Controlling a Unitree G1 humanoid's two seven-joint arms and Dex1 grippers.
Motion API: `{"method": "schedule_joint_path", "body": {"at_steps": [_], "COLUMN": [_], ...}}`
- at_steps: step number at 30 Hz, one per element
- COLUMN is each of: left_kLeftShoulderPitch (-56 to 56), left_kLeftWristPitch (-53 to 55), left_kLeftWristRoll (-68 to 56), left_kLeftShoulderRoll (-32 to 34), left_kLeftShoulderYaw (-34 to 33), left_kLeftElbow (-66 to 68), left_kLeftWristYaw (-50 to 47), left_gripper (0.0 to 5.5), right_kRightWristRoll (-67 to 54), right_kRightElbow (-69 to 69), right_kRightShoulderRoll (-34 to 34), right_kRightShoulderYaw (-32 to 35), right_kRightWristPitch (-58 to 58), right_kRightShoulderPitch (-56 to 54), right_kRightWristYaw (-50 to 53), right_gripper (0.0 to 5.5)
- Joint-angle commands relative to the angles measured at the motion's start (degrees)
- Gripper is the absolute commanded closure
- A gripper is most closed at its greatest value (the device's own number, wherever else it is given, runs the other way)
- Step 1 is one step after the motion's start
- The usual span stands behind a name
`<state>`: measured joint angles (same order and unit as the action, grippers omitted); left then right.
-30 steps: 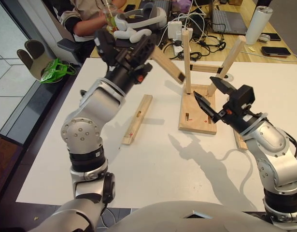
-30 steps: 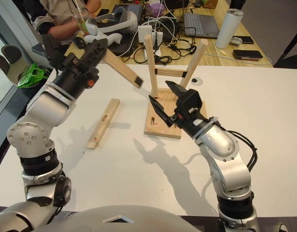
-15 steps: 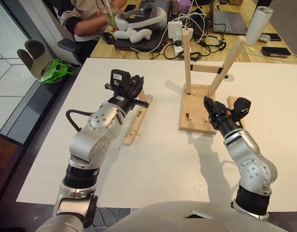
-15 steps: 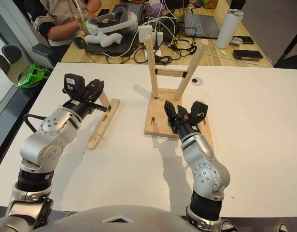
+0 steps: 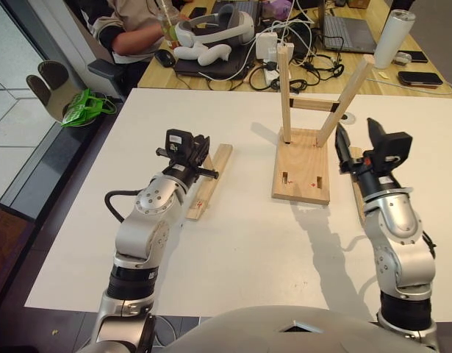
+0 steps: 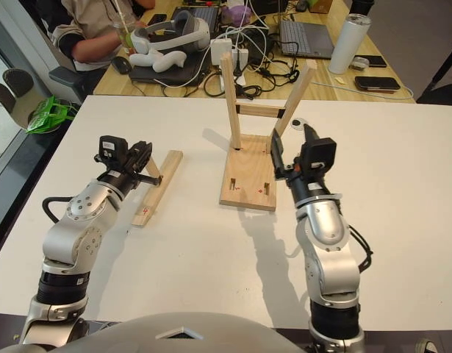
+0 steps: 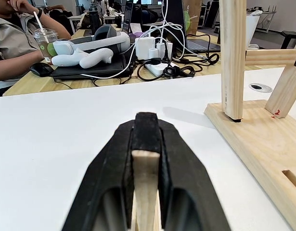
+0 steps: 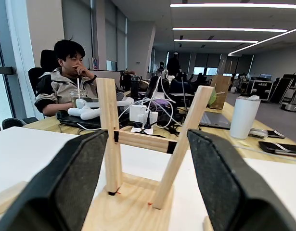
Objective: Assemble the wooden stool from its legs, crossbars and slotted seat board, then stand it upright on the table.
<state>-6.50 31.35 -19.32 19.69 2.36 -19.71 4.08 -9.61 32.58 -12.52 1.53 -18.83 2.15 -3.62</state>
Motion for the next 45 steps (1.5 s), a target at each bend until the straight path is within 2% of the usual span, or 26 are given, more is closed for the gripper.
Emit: {"method": "schedule_joint_path", "body": {"at_steps": [1,5,11,19,22,37,45], "left_kLeftShoulderPitch": [-0.3,-2.2,-2.4,-2.6,-2.6,-0.8,2.2], "left_kLeftWristPitch": [-1.5,-2.5,-2.4,-3.0,-3.0,-3.4,1.8], "left_kLeftWristRoll": [2.0,3.4,4.1,6.4,6.8,8.8,7.4], "left_kLeftShoulderRoll": [-0.6,-1.8,-4.1,-4.5,-4.6,-4.7,-6.3], "left_kLeftShoulderYaw": [-0.8,-0.8,-0.9,-0.5,-0.5,-1.6,-4.3], "left_kLeftElbow": [0.8,2.7,2.9,3.9,4.3,6.4,5.4], "left_kLeftWristYaw": [1.0,1.8,2.1,3.7,4.2,5.0,2.8], "left_gripper": [5.08,5.08,5.08,5.08,5.08,5.08,5.08], "right_kRightWristRoll": [0.7,-3.5,-5.3,-5.1,-6.1,-7.3,-7.6], "right_kRightElbow": [-2.6,-2.3,0.6,0.0,-3.2,-4.7,-4.6], "right_kRightShoulderRoll": [-2.2,-1.4,1.8,12.2,14.2,15.3,15.4], "right_kRightShoulderYaw": [2.8,3.3,1.2,-8.1,-7.9,-6.6,-6.3], "right_kRightWristPitch": [4.3,4.0,2.3,0.0,-0.9,-1.4,-1.9], "right_kRightShoulderPitch": [0.1,1.4,1.8,0.8,1.1,1.5,1.5], "right_kRightWristYaw": [-2.9,-6.2,-4.9,0.7,1.6,1.6,2.0], "right_gripper": [2.44,2.44,2.44,2.44,2.44,2.44,2.44]}}
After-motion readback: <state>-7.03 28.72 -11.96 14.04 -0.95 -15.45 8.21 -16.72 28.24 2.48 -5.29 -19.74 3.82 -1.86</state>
